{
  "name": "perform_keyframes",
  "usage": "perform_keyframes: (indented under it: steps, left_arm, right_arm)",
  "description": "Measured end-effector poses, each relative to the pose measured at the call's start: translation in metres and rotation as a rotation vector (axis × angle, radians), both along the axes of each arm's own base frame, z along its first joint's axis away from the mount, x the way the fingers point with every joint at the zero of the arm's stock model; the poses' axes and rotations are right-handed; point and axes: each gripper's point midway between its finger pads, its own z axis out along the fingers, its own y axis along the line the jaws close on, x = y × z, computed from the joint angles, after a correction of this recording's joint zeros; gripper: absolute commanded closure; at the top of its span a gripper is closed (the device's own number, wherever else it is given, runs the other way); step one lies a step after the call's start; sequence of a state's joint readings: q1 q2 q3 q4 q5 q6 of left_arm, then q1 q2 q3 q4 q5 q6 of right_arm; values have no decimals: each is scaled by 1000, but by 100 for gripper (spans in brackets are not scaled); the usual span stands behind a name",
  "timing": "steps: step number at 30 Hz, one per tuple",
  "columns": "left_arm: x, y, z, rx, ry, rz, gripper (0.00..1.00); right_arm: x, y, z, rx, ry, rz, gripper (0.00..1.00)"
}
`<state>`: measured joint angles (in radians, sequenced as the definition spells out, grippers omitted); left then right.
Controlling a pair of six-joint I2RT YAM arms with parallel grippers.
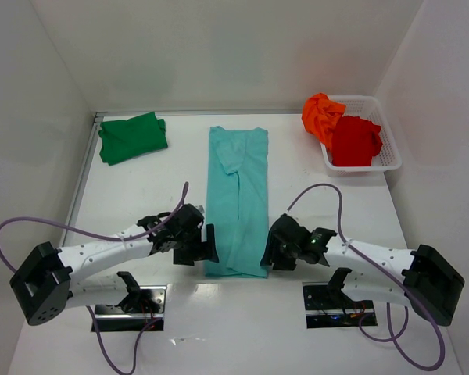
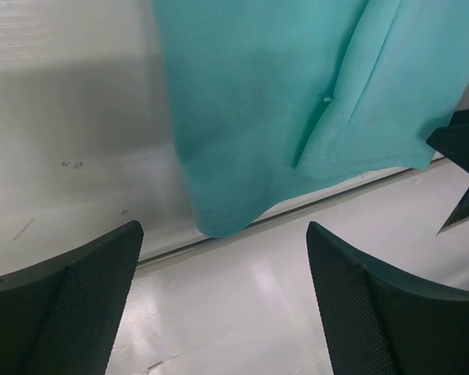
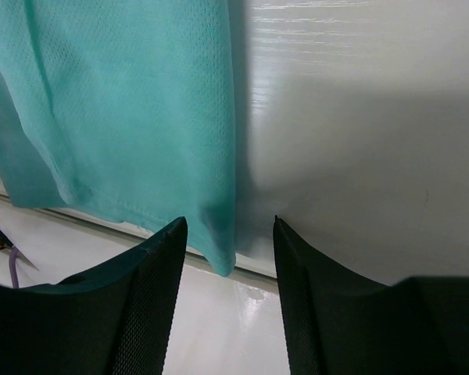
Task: Fold and stack the t-shirts
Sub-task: Grab the bottom of the folded rectangular tshirt with both arms
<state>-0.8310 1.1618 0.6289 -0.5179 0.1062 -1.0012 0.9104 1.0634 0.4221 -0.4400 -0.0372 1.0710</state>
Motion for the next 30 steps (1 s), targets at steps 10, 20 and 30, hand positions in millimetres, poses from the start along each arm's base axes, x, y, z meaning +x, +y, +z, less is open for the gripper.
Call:
perform_keyframes:
  steps: [10, 20, 30]
  left_arm:
    - [-11, -4, -29, 43, 115, -43, 10]
    - [-11, -9, -31, 27, 121, -59, 36]
    - [-14, -6, -39, 33, 132, -57, 71]
  right_arm:
    - [-2, 11, -3, 21, 19, 29, 56]
    - [-2, 19, -7, 21, 38, 53, 79]
    - [-2, 18, -9, 10, 37, 51, 94]
